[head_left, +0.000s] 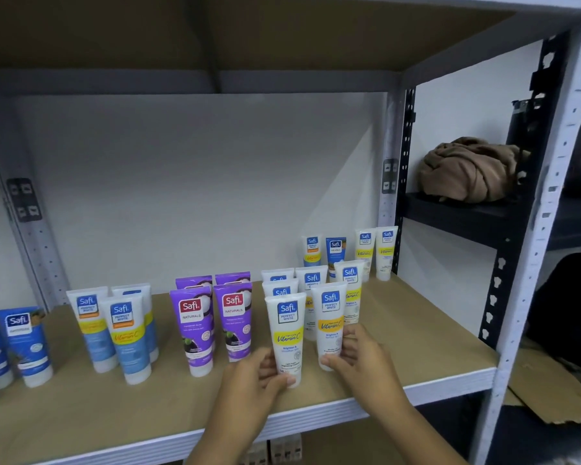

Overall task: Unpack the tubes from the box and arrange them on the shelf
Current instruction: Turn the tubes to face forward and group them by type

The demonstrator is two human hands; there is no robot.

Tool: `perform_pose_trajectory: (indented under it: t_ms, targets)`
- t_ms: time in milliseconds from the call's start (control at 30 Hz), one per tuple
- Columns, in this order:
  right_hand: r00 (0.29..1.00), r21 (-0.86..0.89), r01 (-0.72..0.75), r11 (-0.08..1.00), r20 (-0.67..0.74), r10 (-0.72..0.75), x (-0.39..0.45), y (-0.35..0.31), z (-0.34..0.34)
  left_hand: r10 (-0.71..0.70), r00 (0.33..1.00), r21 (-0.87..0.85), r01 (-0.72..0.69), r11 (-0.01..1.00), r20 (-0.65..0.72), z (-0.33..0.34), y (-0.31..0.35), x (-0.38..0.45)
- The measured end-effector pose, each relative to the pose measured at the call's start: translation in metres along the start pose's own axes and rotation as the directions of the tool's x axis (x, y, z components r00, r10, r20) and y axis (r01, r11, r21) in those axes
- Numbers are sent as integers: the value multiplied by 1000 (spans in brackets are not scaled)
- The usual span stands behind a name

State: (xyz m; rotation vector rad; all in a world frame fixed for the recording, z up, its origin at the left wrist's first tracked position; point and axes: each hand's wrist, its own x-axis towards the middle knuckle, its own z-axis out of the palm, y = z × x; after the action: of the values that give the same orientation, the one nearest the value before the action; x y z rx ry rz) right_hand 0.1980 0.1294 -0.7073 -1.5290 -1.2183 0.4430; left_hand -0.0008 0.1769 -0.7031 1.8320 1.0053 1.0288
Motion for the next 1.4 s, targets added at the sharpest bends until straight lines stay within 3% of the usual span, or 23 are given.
perform_pose_trajectory:
  t_ms: [300,1400]
  targets:
    - [997,-140,33,990,-66,-43,18,-1,21,18,1000,18,-18,1000,-7,-3,-9,3]
    - [987,-129,87,988,-127,-103,19,5,30,16,1000,-22,-16,1000,-9,-3,-7,-1]
